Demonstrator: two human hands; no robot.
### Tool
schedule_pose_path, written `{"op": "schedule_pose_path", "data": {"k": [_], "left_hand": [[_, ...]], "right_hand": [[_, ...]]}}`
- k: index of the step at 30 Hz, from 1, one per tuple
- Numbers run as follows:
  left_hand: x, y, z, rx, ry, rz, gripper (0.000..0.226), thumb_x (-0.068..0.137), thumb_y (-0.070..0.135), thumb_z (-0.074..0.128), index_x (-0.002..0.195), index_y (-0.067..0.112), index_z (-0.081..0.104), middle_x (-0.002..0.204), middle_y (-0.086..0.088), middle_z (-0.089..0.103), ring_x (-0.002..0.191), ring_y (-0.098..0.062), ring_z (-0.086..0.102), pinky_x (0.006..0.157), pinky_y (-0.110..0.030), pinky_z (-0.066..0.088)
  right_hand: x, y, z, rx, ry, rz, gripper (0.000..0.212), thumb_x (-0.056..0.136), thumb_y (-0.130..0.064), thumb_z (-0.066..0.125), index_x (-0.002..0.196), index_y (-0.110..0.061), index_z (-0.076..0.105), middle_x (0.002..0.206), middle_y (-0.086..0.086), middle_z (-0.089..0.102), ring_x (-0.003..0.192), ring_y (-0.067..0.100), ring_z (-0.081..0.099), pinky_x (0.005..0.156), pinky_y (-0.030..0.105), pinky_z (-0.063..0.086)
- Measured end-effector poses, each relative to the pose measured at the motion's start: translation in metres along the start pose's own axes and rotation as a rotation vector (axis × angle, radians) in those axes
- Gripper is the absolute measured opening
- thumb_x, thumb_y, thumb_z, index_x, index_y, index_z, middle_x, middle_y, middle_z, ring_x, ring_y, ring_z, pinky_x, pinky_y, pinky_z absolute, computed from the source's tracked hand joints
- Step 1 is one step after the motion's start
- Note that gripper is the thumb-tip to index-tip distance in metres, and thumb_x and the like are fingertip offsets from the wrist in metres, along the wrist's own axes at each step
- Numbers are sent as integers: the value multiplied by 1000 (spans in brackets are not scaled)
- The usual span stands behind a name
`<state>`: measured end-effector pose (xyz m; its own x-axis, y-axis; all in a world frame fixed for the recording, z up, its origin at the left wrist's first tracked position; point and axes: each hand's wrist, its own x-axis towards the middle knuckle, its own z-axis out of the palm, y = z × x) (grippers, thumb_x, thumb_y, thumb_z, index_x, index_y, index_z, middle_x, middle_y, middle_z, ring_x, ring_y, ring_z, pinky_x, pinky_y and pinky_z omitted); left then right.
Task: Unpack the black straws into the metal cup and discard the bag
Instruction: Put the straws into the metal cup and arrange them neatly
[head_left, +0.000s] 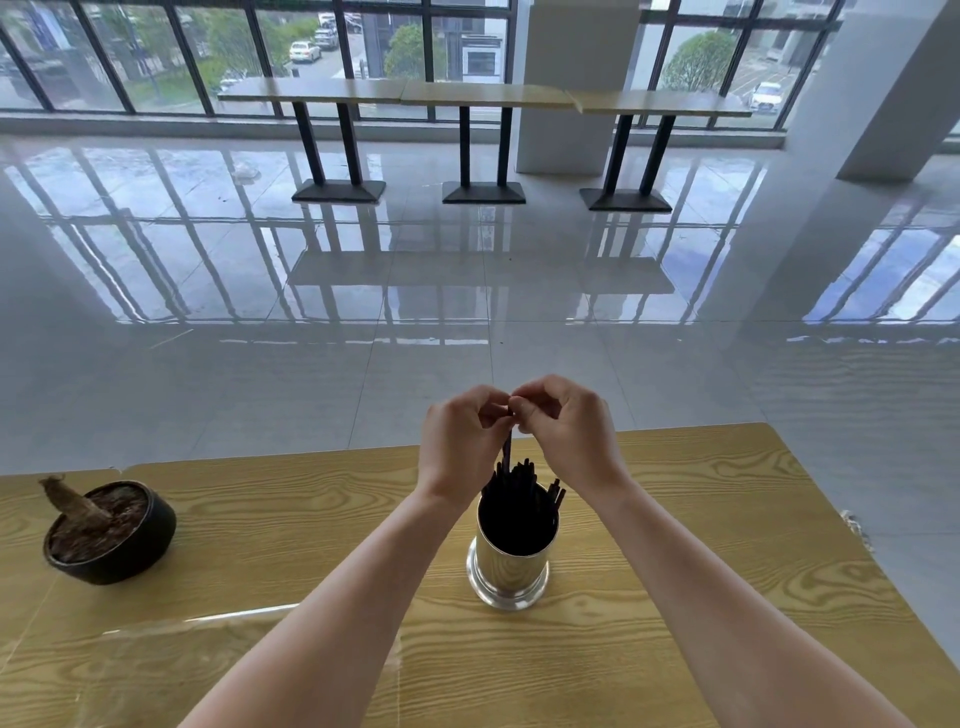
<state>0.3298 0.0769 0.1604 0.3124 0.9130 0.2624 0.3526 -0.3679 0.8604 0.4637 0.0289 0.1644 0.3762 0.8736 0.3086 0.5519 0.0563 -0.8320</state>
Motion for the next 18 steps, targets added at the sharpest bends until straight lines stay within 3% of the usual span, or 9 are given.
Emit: {"op": "schedule_pose_path", "data": {"k": [7,12,15,18], "left_hand": [[5,8,-15,54,104,31,21,84,9,78,104,14,79,85,2,77,79,-10,72,79,-33,60],[13,18,-40,-23,185,-10,20,83,12,79,103,19,79,84,15,74,80,-1,71,79,-21,58],[18,26,-58,-179,268,-63,23,80,13,82,91,32,78,76,22,74,76,8,70,75,-10,55],[19,33,-71,-322,337,-81,29,78,11,84,82,38,75,77,22,76,74,3,72,73,-11,56]], "right_hand": [[-7,22,0,116,-5,148,9,90,-9,72,97,-14,75,82,1,76,79,18,74,78,45,62],[-24,37,2,94,-59,233,12,91,-14,73,103,-15,75,83,-6,74,75,7,69,79,34,62],[-31,38,0,88,-55,230,16,92,-14,72,108,-12,73,84,-4,74,68,4,66,69,25,58],[-35,35,-2,123,-16,252,21,94,-17,70,115,-13,69,93,-3,73,67,6,67,62,20,56]]}}
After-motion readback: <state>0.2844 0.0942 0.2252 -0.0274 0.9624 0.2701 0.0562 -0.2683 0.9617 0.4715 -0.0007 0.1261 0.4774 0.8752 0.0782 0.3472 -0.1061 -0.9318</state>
